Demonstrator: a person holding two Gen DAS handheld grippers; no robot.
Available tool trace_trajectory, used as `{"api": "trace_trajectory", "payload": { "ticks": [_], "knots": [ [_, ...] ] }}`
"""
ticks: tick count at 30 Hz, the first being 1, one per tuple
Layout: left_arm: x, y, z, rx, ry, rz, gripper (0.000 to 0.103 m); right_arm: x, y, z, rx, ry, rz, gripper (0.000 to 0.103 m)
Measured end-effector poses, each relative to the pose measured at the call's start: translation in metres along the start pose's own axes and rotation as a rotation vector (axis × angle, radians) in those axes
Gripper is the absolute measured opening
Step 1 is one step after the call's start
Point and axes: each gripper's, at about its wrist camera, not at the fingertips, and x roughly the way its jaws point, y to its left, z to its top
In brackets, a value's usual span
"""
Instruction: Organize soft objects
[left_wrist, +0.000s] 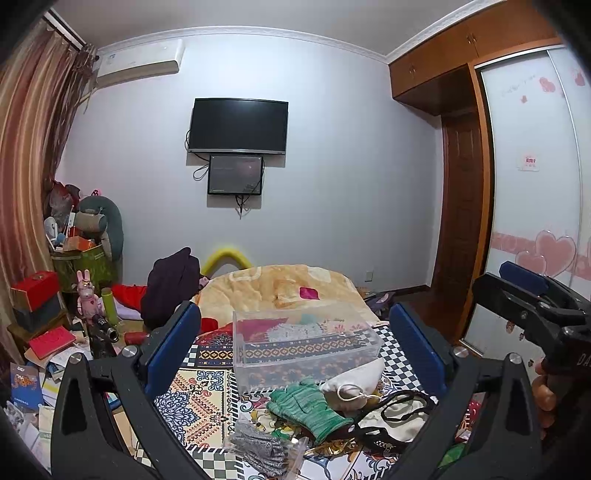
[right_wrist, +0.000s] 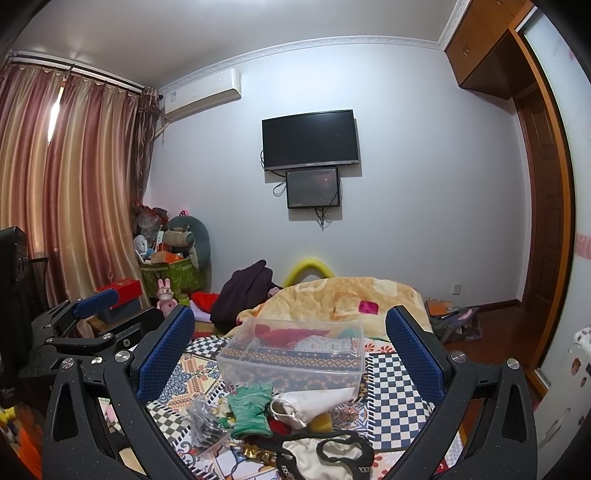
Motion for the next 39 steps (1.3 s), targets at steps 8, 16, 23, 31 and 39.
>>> {"api": "trace_trajectory", "payload": {
  "ticks": [8,16,23,31,39],
  "knots": [
    [0.001,0.004,0.002,-0.014,-0.002,0.001,0.103,0.000,0.000,0.000,0.002,-0.001,0.002,0.103],
    [0.008,0.006,-0.004,-0.009,0.022,0.001,0.103,0.005,-0.002,-0.005,0.007,0.015,-0.003,0.103],
    [0.027,0.009,-0.023,-0.006,0.101,-0.018,0.103,0.021,-0.009,-0.022,0.019,0.097,-0.020,0.103],
    [0.067,0.024,-0.069,-0.033,0.290,-0.002,0.103,0.048,-0.029,-0.054,0.067,0.241,-0.034,0.103],
    [0.104,0.054,-0.118,-0.120,0.469,0.030,0.103,0.071,-0.047,-0.082,0.144,0.379,-0.029,0.103]
  ]
}}
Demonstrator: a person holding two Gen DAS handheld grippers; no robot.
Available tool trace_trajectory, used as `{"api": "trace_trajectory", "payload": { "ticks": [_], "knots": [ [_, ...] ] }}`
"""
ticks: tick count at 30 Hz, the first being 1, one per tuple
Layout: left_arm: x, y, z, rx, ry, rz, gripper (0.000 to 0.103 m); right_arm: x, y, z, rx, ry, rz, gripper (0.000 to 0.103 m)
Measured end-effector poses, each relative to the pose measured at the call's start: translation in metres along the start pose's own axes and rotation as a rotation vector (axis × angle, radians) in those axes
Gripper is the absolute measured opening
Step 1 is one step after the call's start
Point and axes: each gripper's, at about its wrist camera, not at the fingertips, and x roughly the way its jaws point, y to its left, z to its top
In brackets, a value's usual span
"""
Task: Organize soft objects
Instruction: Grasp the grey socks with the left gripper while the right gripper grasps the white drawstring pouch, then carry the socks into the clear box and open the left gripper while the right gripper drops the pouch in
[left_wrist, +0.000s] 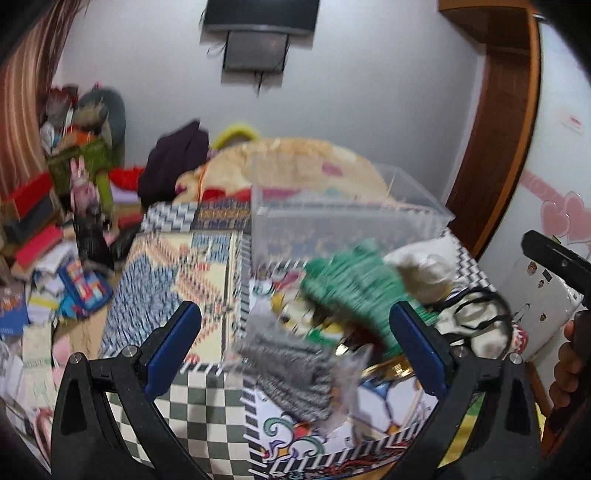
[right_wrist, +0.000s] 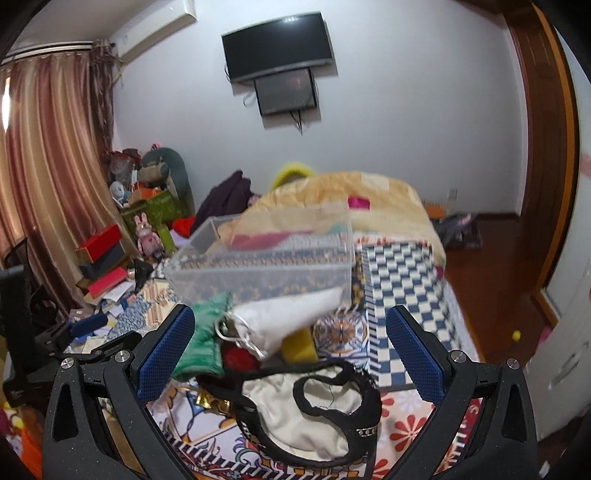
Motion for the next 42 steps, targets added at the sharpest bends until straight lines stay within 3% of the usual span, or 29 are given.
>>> {"api": "trace_trajectory", "payload": {
  "ticks": [7,13,19,20,22,25,27,29,31,37,42],
  "knots": [
    [0.029,0.022,-0.019,-0.081,0.112,-0.037,0.103,0.028,-0.003,-0.009,0.023,0.093,0.016,0.103],
    [0.038,0.026,-0.028,-0.079,0.127,-0.045,0.102,0.050,0.004,-0.009,0.011,0.140,0.040,0.103],
    [0.043,0.019,-0.032,-0.031,0.128,-0.058,0.075,0.066,0.010,-0.007,-0.020,0.144,0.030,0.102],
    [0.043,0.017,-0.032,-0.022,0.127,-0.060,0.072,0.069,0.011,-0.008,-0.020,0.148,0.031,0.100],
    [0.042,0.015,-0.033,-0.011,0.126,-0.075,0.059,0.076,0.013,-0.008,-0.026,0.166,0.034,0.086],
    [0.039,0.014,-0.032,0.000,0.120,-0.075,0.050,0.081,0.014,-0.011,-0.026,0.185,0.044,0.067],
    [0.037,0.013,-0.032,0.010,0.117,-0.070,0.044,0.080,0.013,-0.011,-0.027,0.188,0.052,0.055],
    [0.034,0.012,-0.031,0.022,0.107,-0.051,0.042,0.078,0.013,-0.010,-0.031,0.183,0.054,0.050],
    [0.030,0.010,-0.030,0.026,0.098,-0.039,0.040,0.074,0.014,-0.008,-0.044,0.167,0.052,0.036],
    [0.010,0.016,-0.017,0.008,0.041,-0.039,0.040,0.060,0.018,0.001,-0.087,0.110,0.034,0.024],
    [-0.005,0.013,0.004,0.033,-0.033,-0.030,0.040,0.044,0.020,0.014,-0.099,0.046,0.033,0.022]
  ]
}}
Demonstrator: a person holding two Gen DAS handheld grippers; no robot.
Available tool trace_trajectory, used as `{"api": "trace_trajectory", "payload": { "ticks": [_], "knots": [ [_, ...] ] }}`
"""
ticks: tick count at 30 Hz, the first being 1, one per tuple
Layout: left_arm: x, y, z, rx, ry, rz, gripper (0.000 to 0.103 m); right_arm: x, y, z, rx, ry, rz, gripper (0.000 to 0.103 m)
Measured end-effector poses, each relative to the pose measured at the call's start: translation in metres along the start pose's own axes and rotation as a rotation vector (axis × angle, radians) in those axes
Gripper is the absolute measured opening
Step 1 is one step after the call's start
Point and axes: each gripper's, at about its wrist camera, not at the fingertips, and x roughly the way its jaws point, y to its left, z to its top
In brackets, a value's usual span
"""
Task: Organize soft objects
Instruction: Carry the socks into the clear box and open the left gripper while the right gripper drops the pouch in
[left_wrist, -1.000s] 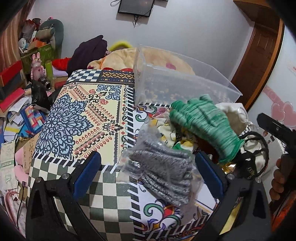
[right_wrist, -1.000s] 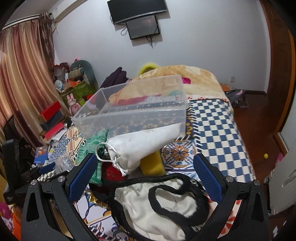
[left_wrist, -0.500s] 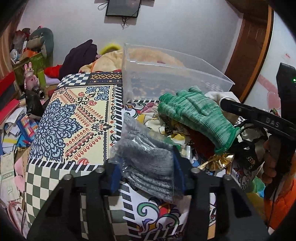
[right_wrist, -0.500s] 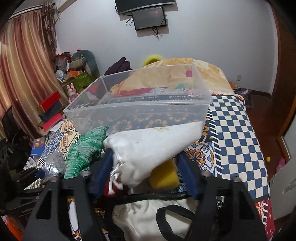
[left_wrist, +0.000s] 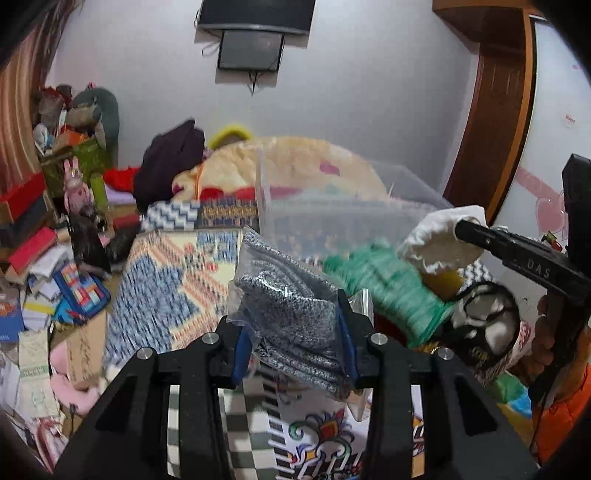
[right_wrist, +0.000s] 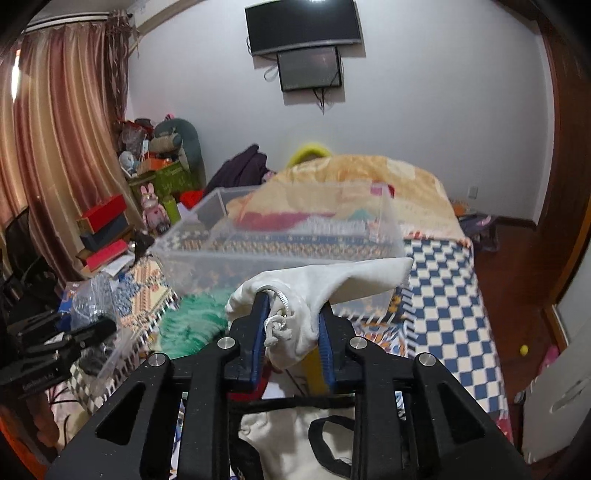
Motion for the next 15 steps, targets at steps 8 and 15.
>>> {"api": "trace_trajectory", "payload": {
  "ticks": [8,15],
  "knots": [
    [-0.005,-0.006,0.045,0.002,-0.090,-0.033,0.040,-0.027,-0.001,0.024,-0.016,-0.110,-0.019,0.022],
    [0.009,-0.011,0.081,0.015,-0.120,-0.034,0.040,-0.033,-0.003,0.044,-0.014,-0.180,-0.033,0.022]
  ]
}}
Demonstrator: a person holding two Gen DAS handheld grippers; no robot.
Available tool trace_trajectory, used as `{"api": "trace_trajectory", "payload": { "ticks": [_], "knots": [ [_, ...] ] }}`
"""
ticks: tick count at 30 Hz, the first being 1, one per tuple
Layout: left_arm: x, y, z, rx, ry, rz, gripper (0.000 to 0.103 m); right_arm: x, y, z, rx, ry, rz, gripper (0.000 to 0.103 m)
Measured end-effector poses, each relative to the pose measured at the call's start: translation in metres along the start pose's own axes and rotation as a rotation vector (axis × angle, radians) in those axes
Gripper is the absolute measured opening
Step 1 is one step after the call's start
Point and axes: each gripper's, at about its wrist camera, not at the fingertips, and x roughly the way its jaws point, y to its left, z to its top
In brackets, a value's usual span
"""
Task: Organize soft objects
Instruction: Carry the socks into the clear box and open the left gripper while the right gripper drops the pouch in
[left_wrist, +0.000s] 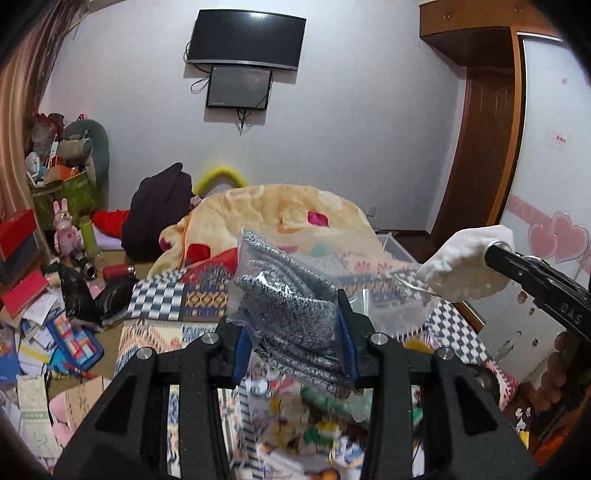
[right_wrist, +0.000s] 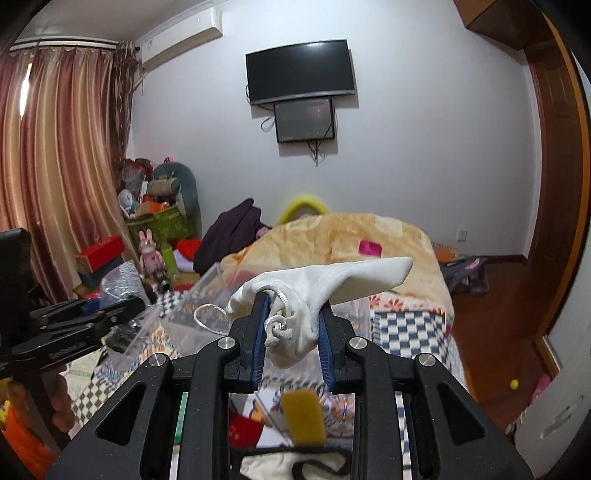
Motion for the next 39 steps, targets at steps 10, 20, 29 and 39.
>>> {"api": "trace_trajectory", "payload": {
  "ticks": [10,20,29,39],
  "knots": [
    [0.044,-0.007,0.032,0.028,0.023,0.002,0.040,0.031,0.004,0.012,0.001,0.006,-0.007,0.022],
    [0.115,-0.015,0.028,0.037,0.176,0.005,0.040,0.071,0.006,0.004,-0.043,0.111,-0.010,0.022],
    [0.151,-0.019,0.016,0.048,0.275,-0.002,0.040,0.102,-0.003,-0.015,-0.033,0.250,-0.025,0.023],
    [0.154,-0.022,0.013,0.066,0.309,-0.008,0.051,0.104,0.001,-0.017,-0.065,0.312,-0.014,0.032]
  ]
}}
